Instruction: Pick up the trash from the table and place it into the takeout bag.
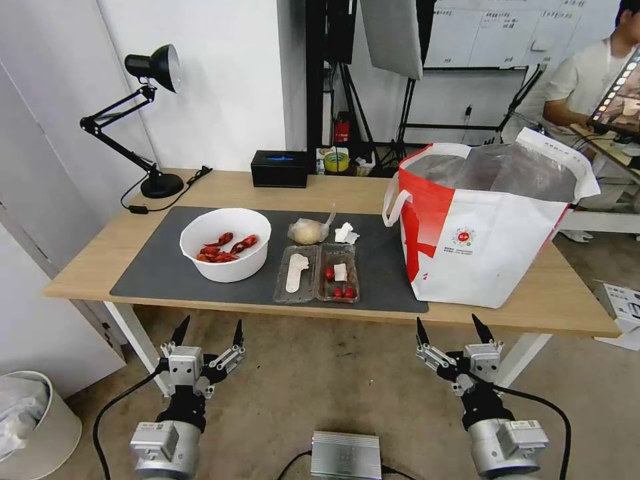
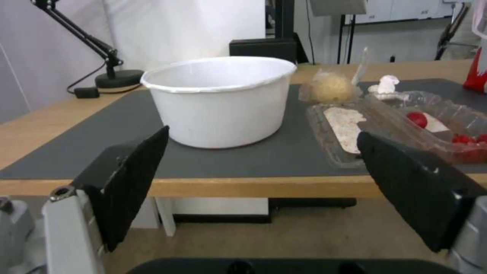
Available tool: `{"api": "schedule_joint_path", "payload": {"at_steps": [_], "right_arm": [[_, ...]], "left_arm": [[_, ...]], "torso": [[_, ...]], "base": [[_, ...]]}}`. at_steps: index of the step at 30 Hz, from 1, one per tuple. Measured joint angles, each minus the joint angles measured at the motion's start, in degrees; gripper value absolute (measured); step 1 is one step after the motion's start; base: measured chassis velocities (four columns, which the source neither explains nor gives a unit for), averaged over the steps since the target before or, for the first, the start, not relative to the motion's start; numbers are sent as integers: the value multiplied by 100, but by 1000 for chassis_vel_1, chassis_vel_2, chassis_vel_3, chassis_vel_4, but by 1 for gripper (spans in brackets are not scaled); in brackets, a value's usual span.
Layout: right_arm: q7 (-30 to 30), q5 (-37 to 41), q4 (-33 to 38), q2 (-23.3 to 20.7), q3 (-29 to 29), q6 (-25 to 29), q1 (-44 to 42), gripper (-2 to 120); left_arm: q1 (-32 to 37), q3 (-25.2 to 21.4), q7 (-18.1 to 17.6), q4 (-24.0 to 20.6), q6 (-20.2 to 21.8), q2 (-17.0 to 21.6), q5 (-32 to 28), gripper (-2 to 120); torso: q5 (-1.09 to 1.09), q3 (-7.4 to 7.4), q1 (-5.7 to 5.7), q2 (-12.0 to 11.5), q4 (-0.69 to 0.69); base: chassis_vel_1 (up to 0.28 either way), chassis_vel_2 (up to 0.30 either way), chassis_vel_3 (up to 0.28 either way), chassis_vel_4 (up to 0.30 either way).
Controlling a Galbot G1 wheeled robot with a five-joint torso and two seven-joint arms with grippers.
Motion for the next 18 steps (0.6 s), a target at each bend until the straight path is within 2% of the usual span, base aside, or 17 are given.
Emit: {"api": "schedule_joint_path", "payload": {"at_steps": [18], "right_arm": [[3,7,-3,-1,-1,5,1,100]], "left_arm": [[0,0,-2,6,-4,0,-5,100]], "torso": [[0,0,0,0,0]], "base": [[0,0,0,0]]}}
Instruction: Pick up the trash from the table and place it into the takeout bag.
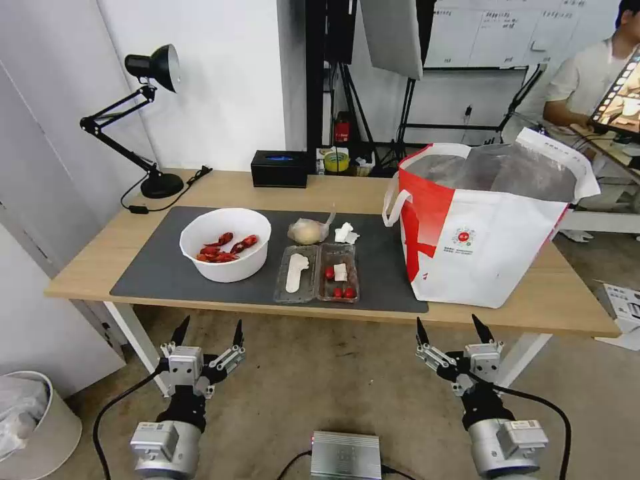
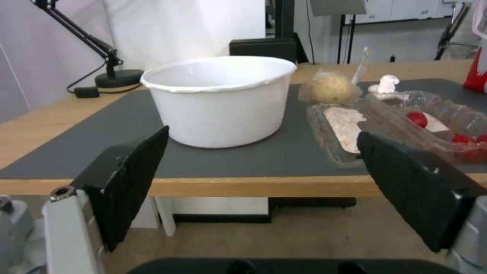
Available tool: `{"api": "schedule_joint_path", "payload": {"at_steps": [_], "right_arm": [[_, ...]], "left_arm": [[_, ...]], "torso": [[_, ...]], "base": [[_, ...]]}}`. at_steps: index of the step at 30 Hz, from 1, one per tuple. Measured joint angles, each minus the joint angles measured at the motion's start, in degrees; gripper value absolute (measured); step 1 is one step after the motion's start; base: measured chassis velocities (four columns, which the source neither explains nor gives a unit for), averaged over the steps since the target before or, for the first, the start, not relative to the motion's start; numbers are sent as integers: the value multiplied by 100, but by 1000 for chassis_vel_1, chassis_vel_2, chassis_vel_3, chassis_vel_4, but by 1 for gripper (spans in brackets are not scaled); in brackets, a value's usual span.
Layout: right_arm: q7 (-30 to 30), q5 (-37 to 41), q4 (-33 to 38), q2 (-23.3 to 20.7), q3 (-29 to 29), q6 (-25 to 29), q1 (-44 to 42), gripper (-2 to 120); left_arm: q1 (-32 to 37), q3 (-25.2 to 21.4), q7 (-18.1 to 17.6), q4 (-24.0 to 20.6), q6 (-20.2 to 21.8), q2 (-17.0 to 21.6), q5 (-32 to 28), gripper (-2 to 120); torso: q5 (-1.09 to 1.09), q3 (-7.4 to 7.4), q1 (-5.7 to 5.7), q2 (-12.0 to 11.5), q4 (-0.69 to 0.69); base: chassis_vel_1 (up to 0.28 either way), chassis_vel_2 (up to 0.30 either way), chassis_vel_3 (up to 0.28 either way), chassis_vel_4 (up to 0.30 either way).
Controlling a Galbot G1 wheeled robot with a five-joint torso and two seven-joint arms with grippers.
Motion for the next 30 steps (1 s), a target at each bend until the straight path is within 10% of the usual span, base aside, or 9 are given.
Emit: {"api": "schedule_joint_path", "payload": {"at_steps": [7,17,30], "right_arm": [[26,22,-64,-60,23,85,-27,100],[640,597,-1421,-1386,789,1813,-785,100],[454,757,-1237,-1400,847,1975,-797,100]], "left_arm": [[-21,23,0,90,-103,38,-68,100],[-329,436,289,1585,-1770,726,-1198,100],[-165,427,648,1390,-1969,817,-1308,100]], "torso": [[1,0,0,0,1],[-1,0,1,0,-3],[0,0,0,0,0]], "base": [[0,0,0,0],[0,0,0,0],[0,0,0,0]]}}
